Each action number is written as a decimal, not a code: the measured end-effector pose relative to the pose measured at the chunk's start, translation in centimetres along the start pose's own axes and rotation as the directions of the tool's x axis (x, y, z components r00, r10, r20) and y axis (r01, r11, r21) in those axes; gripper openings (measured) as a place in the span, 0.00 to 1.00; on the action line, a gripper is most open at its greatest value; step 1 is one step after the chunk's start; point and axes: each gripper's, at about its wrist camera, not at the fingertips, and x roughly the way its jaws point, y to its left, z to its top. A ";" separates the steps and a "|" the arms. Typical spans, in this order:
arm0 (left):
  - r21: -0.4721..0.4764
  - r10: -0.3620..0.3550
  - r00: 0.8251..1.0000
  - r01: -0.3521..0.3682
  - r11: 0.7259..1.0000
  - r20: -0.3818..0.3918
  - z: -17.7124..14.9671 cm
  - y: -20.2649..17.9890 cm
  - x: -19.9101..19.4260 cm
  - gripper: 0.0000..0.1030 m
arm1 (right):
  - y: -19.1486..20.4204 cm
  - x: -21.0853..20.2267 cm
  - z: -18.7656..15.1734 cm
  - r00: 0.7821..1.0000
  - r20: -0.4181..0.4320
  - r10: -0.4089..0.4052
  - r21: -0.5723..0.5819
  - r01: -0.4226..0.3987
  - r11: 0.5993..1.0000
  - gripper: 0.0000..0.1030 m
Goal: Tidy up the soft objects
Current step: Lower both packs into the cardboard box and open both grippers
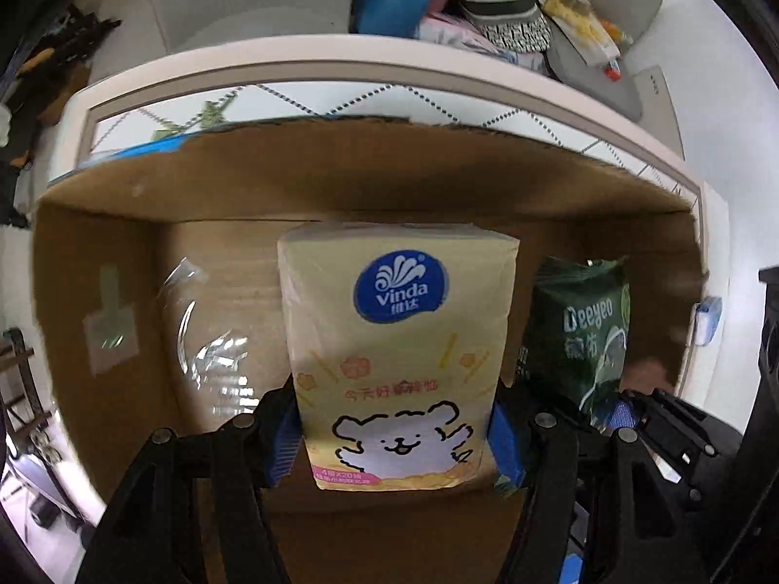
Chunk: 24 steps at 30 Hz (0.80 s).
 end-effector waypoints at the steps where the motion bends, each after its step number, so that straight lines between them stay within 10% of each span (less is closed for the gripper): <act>1: 0.010 -0.005 1.000 0.005 1.000 -0.007 0.2 -0.2 0.4 0.59 | 0.0 0.5 0.3 1.000 -0.002 -0.012 0.003 0.012 1.000 0.36; 11: 0.014 -0.012 0.999 0.013 1.000 -0.045 1.5 -0.5 1.8 0.60 | 0.7 2.0 0.9 0.999 0.004 -0.049 0.032 0.049 0.998 0.37; 16: -0.005 -0.003 1.000 0.003 1.000 -0.009 0.8 0.1 0.0 0.91 | 1.2 1.4 0.4 0.999 0.017 -0.046 0.035 0.045 0.998 0.68; 24: -0.023 0.046 0.996 -0.045 0.999 0.082 -1.9 1.3 -3.3 0.98 | 3.0 -1.9 -1.9 0.995 0.059 -0.081 0.009 0.080 0.997 0.91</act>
